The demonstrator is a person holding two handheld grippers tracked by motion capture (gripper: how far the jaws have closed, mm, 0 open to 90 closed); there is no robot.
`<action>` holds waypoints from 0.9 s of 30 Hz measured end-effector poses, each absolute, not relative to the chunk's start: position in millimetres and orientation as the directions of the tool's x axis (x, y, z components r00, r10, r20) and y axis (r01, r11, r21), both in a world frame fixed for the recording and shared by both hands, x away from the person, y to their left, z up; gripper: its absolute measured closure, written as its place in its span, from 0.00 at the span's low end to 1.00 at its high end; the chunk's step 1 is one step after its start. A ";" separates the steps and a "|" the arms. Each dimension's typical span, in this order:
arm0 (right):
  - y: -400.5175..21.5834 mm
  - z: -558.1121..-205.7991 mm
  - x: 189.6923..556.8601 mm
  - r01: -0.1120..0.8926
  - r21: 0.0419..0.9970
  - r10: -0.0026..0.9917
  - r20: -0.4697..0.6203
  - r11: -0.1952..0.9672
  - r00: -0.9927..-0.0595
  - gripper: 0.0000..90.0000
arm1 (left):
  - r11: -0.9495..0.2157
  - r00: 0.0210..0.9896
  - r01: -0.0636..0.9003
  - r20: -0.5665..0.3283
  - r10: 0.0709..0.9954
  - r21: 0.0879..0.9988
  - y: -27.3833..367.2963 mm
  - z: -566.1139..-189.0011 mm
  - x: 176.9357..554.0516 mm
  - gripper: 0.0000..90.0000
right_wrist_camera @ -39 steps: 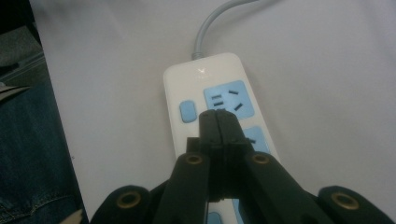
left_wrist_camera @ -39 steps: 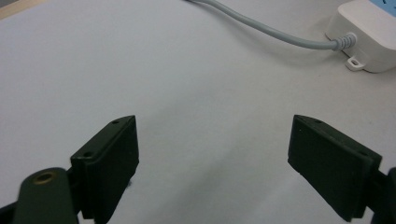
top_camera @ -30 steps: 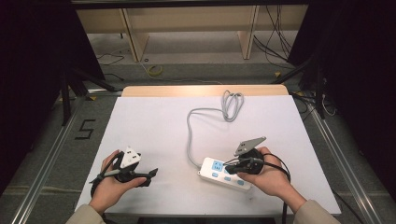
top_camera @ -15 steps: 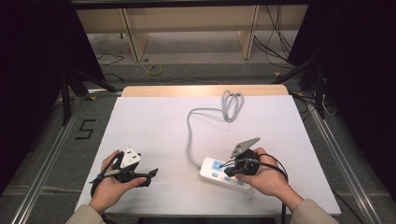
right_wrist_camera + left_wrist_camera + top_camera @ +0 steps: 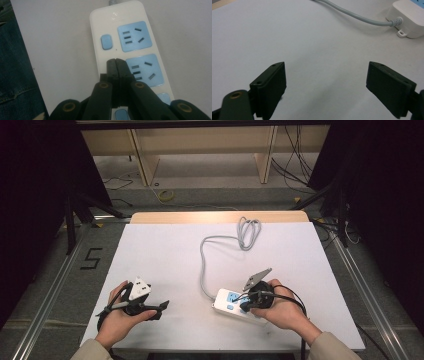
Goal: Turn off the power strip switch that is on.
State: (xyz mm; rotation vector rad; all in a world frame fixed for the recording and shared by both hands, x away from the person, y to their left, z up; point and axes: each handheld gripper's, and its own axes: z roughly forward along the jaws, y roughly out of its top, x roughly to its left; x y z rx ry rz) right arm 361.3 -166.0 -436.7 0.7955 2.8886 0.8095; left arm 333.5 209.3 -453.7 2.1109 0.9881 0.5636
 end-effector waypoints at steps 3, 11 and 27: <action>-164.9 -437.7 362.0 0.463 0.487 0.481 0.096 0.741 -0.871 1.00 | -0.442 0.610 0.470 0.081 0.789 0.764 209.2 -453.7 333.4 0.18; -161.4 -438.7 362.3 0.470 0.462 0.482 0.101 0.752 -0.870 1.00 | -0.442 0.610 0.470 0.081 0.788 0.764 209.3 -453.7 333.5 0.18; -157.0 -436.6 363.2 0.463 0.420 0.473 0.089 0.780 -0.877 1.00 | -0.442 0.609 0.470 0.081 0.789 0.764 209.3 -453.7 333.4 0.18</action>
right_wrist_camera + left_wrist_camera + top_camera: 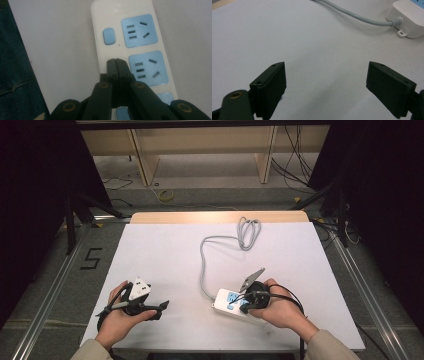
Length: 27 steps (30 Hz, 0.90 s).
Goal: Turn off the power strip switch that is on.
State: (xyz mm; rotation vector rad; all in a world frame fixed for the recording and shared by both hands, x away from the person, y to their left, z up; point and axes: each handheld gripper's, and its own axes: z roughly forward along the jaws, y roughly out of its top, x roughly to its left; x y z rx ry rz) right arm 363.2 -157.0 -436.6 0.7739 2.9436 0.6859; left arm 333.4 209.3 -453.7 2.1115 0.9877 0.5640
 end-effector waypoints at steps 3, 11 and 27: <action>-155.9 -436.3 362.7 0.470 0.417 0.479 0.091 0.778 -0.873 1.00 | -0.441 0.609 0.470 0.080 0.789 0.764 209.3 -453.7 333.4 0.18; -155.2 -435.6 363.1 0.469 0.399 0.475 0.089 0.788 -0.875 1.00 | -0.441 0.609 0.471 0.080 0.789 0.764 209.2 -453.9 333.5 0.18; -153.1 -434.8 364.3 0.483 0.374 0.488 0.088 0.791 -0.868 1.00 | -0.441 0.609 0.471 0.080 0.789 0.764 209.0 -453.9 333.5 0.18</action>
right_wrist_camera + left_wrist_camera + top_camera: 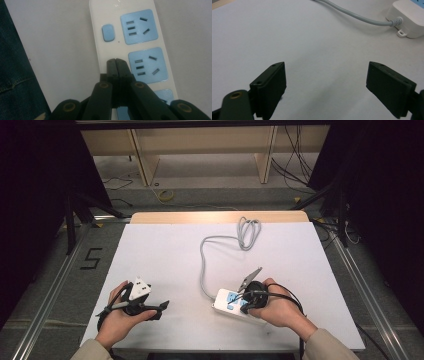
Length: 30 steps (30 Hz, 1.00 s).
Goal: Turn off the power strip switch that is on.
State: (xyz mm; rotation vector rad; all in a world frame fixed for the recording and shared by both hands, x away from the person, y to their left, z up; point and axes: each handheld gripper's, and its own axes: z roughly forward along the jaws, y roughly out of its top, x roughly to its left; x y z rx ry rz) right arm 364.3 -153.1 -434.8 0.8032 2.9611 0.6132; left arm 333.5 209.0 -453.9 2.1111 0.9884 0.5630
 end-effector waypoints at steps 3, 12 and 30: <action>-152.5 -434.4 364.5 0.487 0.368 0.490 0.091 0.792 -0.867 1.00 | -0.442 0.610 0.471 0.081 0.789 0.763 209.1 -454.0 333.5 0.18; -150.9 -434.3 365.4 0.483 0.356 0.488 0.084 0.800 -0.869 1.00 | -0.439 0.608 0.471 0.079 0.790 0.765 208.8 -454.1 333.5 0.18; -147.8 -433.1 366.2 0.483 0.348 0.487 0.082 0.804 -0.870 1.00 | -0.439 0.608 0.473 0.077 0.790 0.764 208.7 -454.2 333.8 0.18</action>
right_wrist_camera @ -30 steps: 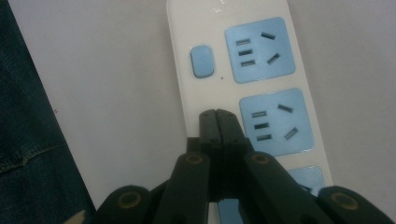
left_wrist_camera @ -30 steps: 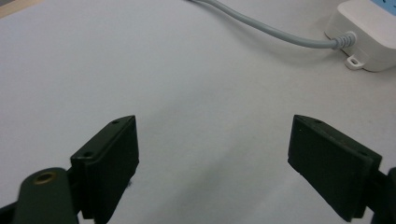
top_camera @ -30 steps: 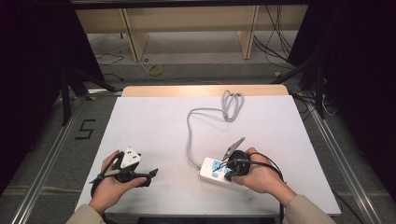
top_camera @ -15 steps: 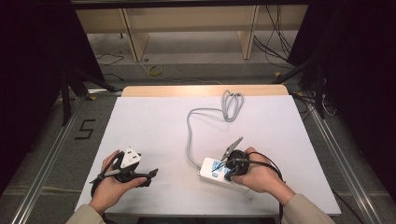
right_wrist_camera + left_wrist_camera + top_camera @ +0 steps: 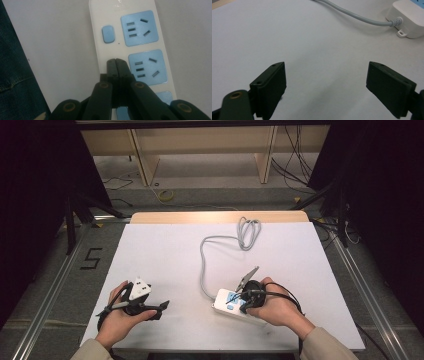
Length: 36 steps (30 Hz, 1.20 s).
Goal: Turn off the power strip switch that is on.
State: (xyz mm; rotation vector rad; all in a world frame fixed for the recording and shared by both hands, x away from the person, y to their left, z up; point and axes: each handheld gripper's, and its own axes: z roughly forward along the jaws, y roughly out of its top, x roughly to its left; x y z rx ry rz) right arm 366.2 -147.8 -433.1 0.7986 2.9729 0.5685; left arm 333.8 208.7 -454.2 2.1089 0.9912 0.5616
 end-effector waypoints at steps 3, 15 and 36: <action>-146.9 -433.2 365.6 0.480 0.346 0.487 0.073 0.806 -0.870 1.00 | -0.439 0.609 0.471 0.078 0.790 0.765 208.4 -454.1 333.8 0.18; -143.2 -432.6 364.2 0.476 0.328 0.489 0.048 0.816 -0.871 1.00 | -0.439 0.608 0.472 0.078 0.790 0.765 208.5 -454.1 333.7 0.18; -141.2 -432.9 363.9 0.484 0.304 0.494 0.049 0.821 -0.868 1.00 | -0.439 0.609 0.472 0.077 0.790 0.764 208.2 -454.4 334.0 0.18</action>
